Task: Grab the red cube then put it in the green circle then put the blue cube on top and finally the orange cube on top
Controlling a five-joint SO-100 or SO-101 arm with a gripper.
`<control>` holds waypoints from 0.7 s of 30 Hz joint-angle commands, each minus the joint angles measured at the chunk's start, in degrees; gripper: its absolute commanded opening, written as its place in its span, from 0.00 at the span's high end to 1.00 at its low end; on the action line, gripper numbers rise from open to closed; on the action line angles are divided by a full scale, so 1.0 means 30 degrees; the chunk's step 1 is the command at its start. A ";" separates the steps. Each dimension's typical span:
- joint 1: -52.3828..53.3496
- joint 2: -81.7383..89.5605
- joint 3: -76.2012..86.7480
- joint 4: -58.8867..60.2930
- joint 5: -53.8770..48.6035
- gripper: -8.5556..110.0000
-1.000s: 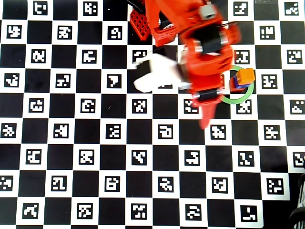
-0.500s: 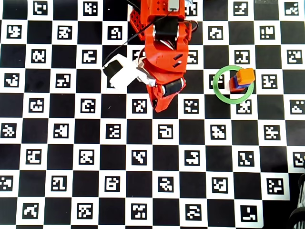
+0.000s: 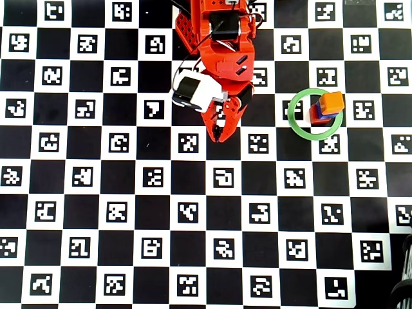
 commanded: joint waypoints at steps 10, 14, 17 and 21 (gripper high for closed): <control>0.0586 0.4746 0.2666 0.4219 -0.2373 0.98; 0.0615 0.5537 0.2666 0.5684 -0.4102 0.98; 0.0762 0.6064 0.2666 0.7266 -0.5391 0.98; 0.0791 0.6475 0.2695 0.9639 -0.8057 0.98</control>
